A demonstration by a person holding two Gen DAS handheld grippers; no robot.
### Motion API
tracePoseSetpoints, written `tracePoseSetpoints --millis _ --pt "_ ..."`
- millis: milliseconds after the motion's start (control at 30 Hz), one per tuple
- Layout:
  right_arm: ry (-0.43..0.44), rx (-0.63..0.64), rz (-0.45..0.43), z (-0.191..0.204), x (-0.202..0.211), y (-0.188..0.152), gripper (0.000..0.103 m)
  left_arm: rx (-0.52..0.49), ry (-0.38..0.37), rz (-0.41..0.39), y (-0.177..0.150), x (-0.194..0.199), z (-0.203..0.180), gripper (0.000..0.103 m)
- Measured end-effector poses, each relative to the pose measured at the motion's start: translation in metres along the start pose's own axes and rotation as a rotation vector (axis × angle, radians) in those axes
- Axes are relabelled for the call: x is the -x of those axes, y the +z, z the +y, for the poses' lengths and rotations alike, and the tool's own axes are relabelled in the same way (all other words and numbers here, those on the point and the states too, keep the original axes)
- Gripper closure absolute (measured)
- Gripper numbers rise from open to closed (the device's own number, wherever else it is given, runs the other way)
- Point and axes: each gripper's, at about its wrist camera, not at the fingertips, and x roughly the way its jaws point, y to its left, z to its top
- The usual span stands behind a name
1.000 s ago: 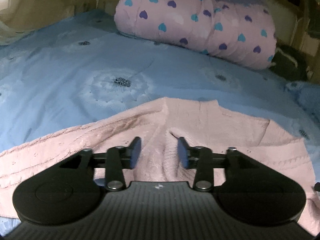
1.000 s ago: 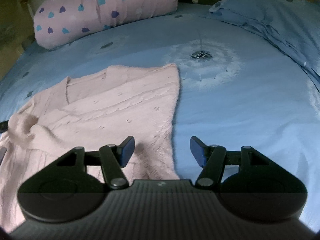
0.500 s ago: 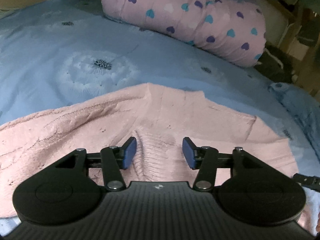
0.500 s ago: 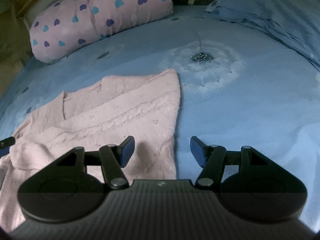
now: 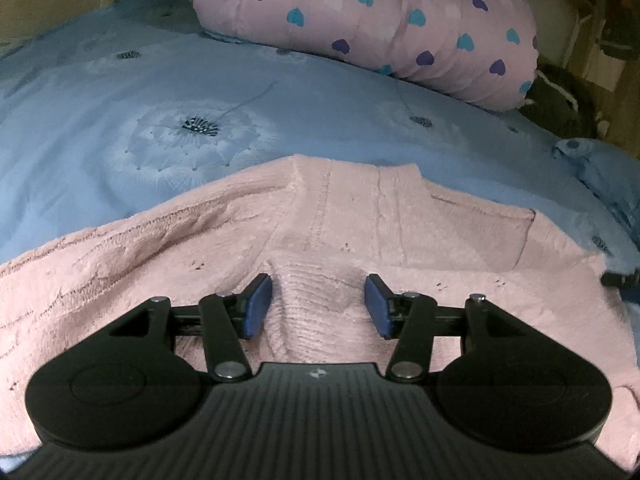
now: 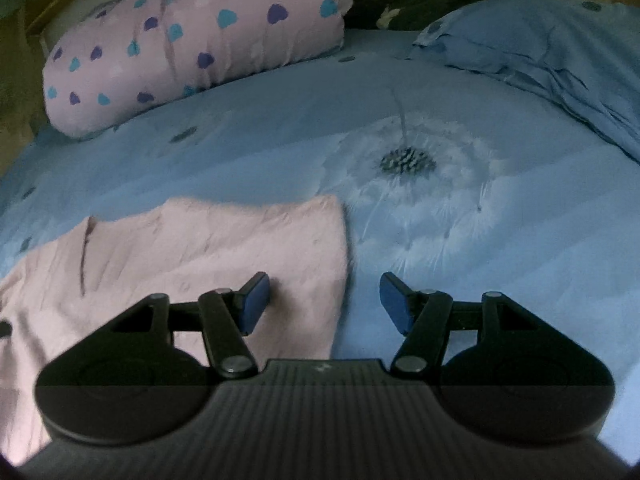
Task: Fold small clothes
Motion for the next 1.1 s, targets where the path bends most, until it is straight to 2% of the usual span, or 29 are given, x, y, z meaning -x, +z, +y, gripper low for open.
tracePoseSetpoints --millis 167,200,233,267,300,333,367,433,467,533,600,667,767,833,900,967,1000,1033,1100 --pt "0.057 -0.069 0.049 -0.01 -0.027 0.024 0.038 -0.004 0.01 -0.004 0.001 -0.002 -0.002 0.048" --pt "0.074 -0.079 0.056 -0.01 -0.031 0.027 0.038 -0.016 0.011 -0.006 0.001 -0.002 -0.003 0.051" --pt "0.089 -0.082 0.059 -0.008 -0.033 0.028 0.038 -0.025 0.01 -0.012 0.001 -0.002 -0.004 0.061" --pt "0.106 -0.079 0.067 -0.005 -0.036 0.029 0.039 -0.032 0.008 -0.019 0.001 -0.001 -0.006 0.066" --pt "0.117 -0.073 0.075 -0.002 -0.038 0.03 0.052 -0.04 0.007 -0.035 0.002 0.001 -0.008 0.074" --pt "0.124 -0.056 0.084 0.002 -0.04 0.031 0.085 -0.05 0.011 -0.055 0.002 0.003 -0.01 0.078" --pt "0.119 -0.032 0.083 0.008 -0.039 0.031 0.086 -0.067 0.02 -0.076 0.002 0.006 -0.012 0.078" --pt "0.086 0.035 0.023 0.02 -0.027 0.031 0.086 -0.106 0.057 -0.116 0.002 0.01 -0.017 0.079" --pt "0.045 0.084 -0.028 0.027 -0.018 0.03 0.086 -0.121 0.073 -0.122 0.002 0.009 -0.019 0.079" --pt "-0.024 0.142 -0.083 0.033 -0.01 0.03 0.086 -0.142 0.083 -0.079 0.001 0.0 -0.02 0.078" --pt "-0.07 0.172 -0.059 0.032 -0.017 0.027 0.086 -0.151 0.093 -0.059 -0.002 -0.008 -0.02 0.077" --pt "-0.08 0.174 0.015 0.029 -0.034 0.023 0.082 -0.187 0.1 -0.063 -0.002 -0.009 -0.022 0.076" --pt "-0.094 0.176 0.006 0.027 -0.038 0.02 0.078 -0.199 0.111 -0.062 -0.002 -0.007 -0.024 0.07" --pt "-0.103 0.166 0.014 0.027 -0.033 0.025 0.072 -0.179 0.107 -0.056 -0.001 -0.006 -0.022 0.067" --pt "-0.115 0.168 -0.009 0.032 -0.022 0.032 0.072 -0.15 0.094 -0.051 0.002 -0.003 -0.02 0.065" --pt "-0.118 0.213 -0.061 0.045 -0.011 0.038 0.063 -0.121 0.085 -0.054 0.004 0.0 -0.018 0.065" --pt "-0.107 0.24 -0.079 0.054 -0.008 0.042 0.051 -0.112 0.082 -0.059 0.005 0.002 -0.017 0.064" --pt "-0.085 0.262 -0.087 0.06 -0.007 0.045 0.043 -0.107 0.084 -0.065 0.006 0.003 -0.017 0.063" --pt "-0.021 0.298 -0.077 0.074 -0.01 0.049 0.043 -0.104 0.093 -0.07 0.007 0.005 -0.017 0.062"
